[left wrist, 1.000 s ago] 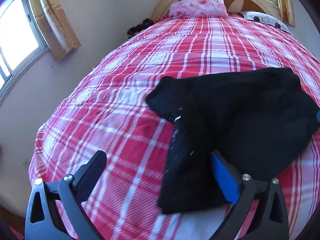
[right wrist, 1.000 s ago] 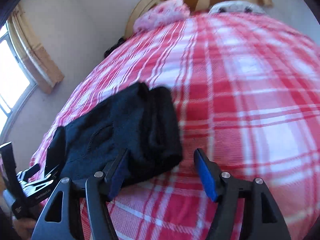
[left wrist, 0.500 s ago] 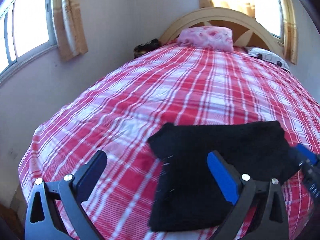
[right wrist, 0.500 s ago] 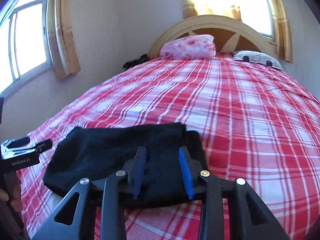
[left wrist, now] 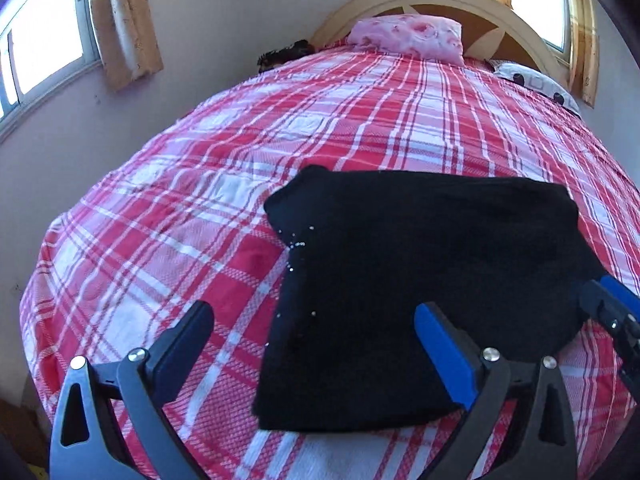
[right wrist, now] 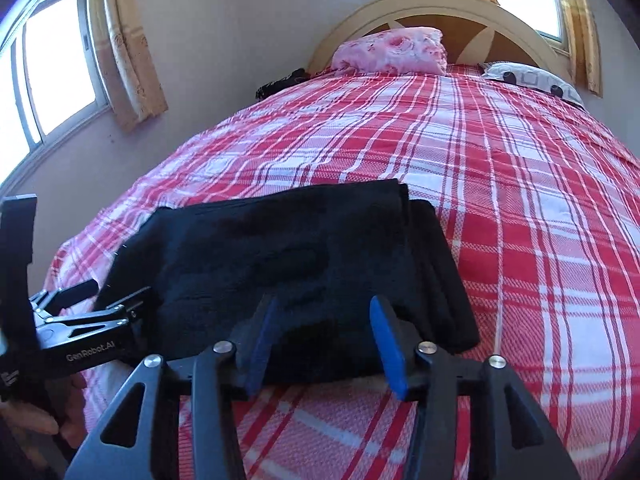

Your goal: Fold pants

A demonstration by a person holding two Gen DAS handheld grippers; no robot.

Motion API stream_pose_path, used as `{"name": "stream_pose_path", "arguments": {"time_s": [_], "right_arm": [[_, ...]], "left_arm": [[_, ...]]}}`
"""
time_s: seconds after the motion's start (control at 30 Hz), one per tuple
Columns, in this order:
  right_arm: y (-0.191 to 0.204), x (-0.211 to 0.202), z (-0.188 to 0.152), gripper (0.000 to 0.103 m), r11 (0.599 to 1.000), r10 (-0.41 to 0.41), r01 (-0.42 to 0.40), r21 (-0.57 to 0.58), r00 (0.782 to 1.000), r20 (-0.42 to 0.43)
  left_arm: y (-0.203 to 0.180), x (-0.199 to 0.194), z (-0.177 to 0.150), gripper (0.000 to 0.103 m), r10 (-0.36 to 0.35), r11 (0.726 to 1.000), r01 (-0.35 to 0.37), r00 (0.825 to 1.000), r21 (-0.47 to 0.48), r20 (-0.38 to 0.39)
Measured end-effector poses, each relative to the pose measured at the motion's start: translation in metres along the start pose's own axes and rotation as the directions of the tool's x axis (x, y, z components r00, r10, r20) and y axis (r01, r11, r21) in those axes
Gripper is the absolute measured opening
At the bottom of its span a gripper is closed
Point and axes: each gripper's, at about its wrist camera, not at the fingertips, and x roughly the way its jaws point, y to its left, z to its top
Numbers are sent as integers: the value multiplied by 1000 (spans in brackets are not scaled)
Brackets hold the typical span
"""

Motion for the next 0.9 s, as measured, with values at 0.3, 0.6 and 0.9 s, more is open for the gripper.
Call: {"name": "stream_pose_path", "arguments": {"time_s": [0.3, 0.6, 0.9], "right_arm": [[2, -62, -23, 67, 993, 21, -26, 111, 999, 49], [9, -120, -42, 67, 995, -15, 3, 97, 993, 115], [10, -155, -53, 68, 992, -34, 14, 127, 987, 158]], "left_arm": [[-14, -54, -19, 103, 10, 999, -15, 995, 49, 100], [-30, -102, -40, 103, 32, 993, -52, 982, 102, 187], [-32, -127, -56, 103, -2, 995, -17, 981, 97, 194]]}}
